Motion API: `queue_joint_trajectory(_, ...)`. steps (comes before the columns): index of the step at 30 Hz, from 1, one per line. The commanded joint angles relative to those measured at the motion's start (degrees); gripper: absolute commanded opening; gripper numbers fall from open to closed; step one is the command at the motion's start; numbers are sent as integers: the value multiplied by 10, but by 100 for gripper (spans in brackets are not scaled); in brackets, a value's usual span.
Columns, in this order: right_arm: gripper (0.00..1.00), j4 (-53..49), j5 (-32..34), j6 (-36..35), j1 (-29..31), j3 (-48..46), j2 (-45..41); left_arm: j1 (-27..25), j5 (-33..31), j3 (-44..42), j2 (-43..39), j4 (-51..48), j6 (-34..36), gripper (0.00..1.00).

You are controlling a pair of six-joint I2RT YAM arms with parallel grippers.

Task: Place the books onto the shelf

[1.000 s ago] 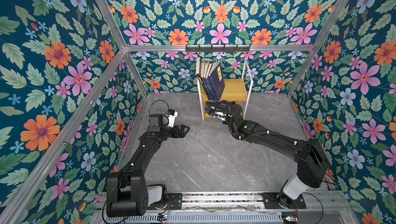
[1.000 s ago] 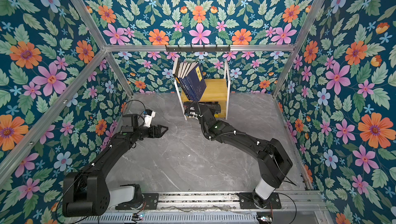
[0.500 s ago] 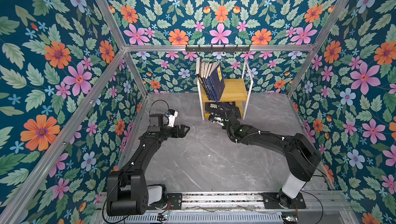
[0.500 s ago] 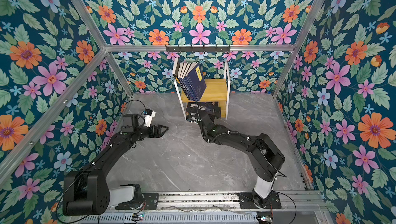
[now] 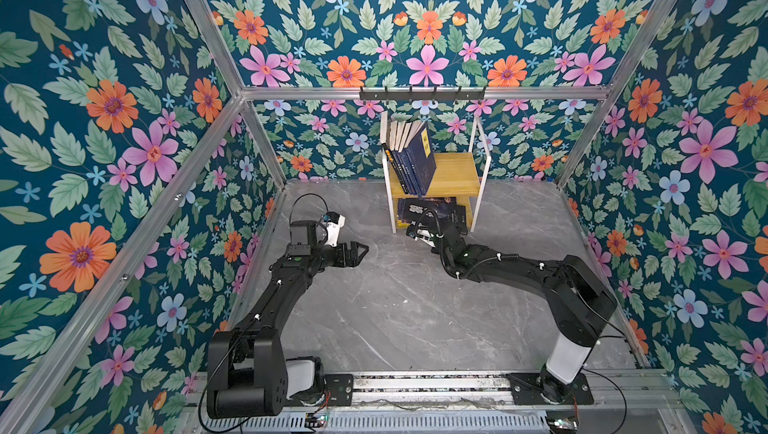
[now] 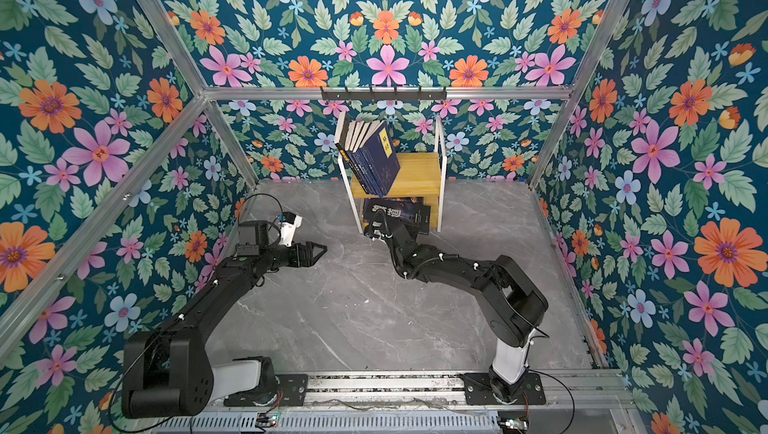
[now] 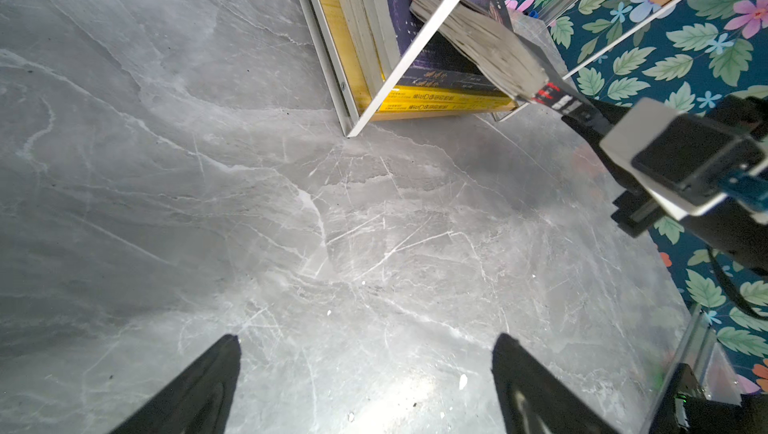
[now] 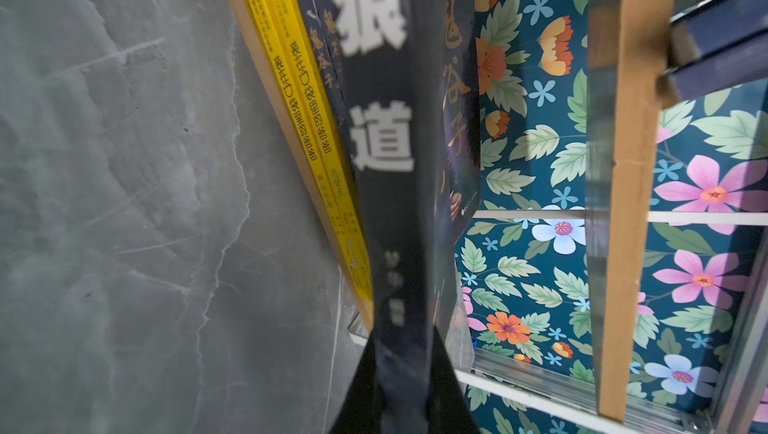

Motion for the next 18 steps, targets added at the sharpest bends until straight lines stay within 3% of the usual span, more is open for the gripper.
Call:
queue_joint_trajectory(1, 0, 77, -17, -41, -12, 12, 15, 0, 2, -1, -2, 11, 9, 96)
queue_joint_trajectory(9, 0, 123, -83, -107, -34, 31, 62, -4, 7, -3, -5, 15, 4, 96)
queue_joint_trajectory(18, 0, 64, -102, -97, -38, 73, 98, -5, 12, -2, -11, 8, 5, 97)
